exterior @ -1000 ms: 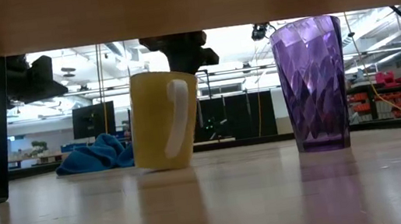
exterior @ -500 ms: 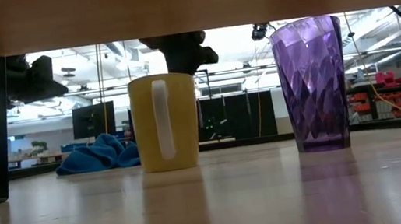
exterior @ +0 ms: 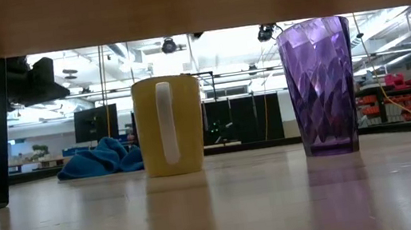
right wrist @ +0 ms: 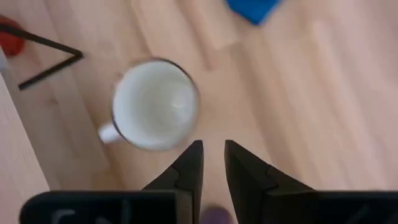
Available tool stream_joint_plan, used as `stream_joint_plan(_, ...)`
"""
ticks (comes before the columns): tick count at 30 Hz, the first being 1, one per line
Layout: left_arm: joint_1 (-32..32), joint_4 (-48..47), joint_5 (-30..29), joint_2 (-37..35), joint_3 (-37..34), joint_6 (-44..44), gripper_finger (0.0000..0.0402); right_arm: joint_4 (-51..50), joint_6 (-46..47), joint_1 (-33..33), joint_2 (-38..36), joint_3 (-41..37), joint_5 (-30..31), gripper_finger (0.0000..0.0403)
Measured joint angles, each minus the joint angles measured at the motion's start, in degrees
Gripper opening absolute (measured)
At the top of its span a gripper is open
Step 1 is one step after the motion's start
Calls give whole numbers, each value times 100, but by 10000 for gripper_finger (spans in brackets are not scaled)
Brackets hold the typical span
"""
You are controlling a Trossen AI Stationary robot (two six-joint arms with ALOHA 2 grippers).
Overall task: Stack small to large cups/mugs on shelf
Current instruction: Put the purple cup on the shelf
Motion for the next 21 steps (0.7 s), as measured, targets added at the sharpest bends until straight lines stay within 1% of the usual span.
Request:
stream_joint_plan(2,2,-2,0,0,0,0,94,-399,76,27,-342,0,355,73)
stream_joint_plan(5,1,-2,0,0,0,1,94,-1014,523,112,-968,1,1099,73)
stream_joint_plan(7,2,-1,1,0,0,0,94,-934,822,197,-1445,-119,1449,73)
stream_joint_plan(10,-9,-2,2,2,0,-4,94,-961,1322,381,-2058,-231,1766,74)
stream_joint_plan(13,-11,-10,2,4,1,-17,91,-972,1934,586,-2560,-578,1837,74)
stream_joint_plan(15,-11,-11,1,4,0,-17,90,-956,2333,725,-2853,-925,1858,74)
stream_joint_plan(17,-12,-14,20,9,1,-17,90,-966,2647,879,-3142,-1432,1880,74)
stream_joint_plan(21,-11,-17,44,11,1,-17,94,-977,3188,1161,-3602,-2791,1869,73)
